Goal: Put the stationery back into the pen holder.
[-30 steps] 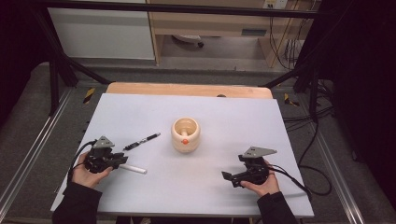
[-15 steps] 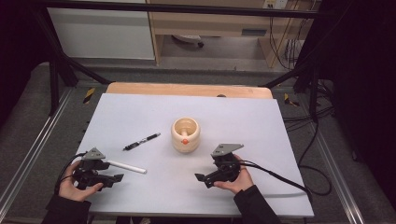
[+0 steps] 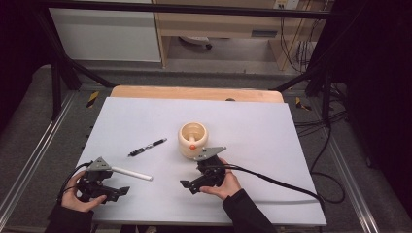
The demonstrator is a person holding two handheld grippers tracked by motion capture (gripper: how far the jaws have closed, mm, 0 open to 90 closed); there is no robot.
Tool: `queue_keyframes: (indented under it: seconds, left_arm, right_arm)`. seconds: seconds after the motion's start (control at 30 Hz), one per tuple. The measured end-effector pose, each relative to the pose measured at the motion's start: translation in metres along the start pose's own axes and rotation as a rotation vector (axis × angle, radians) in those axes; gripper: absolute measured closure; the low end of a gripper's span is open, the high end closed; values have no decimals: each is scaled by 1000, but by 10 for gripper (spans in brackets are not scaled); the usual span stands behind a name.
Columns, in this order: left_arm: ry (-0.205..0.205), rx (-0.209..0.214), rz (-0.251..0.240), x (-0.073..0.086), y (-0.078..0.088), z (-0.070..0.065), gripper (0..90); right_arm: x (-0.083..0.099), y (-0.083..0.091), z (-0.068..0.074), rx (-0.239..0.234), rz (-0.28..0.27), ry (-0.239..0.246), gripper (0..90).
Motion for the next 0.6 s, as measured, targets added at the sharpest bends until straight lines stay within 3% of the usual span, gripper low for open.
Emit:
queue_keyframes:
  seconds: [0.33, 0.47, 0.6]
  left_arm:
    - [-9, 8, -1, 1, -1, 0, 74]
    - [-12, 11, -2, 1, -1, 0, 75]
    - [-14, 13, -3, 1, -1, -1, 76]
  right_arm:
    - [-34, -41, 11, -50, -6, 30, 124]
    - [-46, -57, 18, -55, -5, 88, 191]
    - [-58, -70, 24, -74, -13, 113, 275]
Point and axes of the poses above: each handheld gripper's, and its own axes: y roughly backward along the jaws, x roughly out of its underside, z roughly to its left, the point moved 1 cm from there along -y, roughly forward along the jaws, and after that the axes turned 7 degrees about y, right-handed, at the moved point
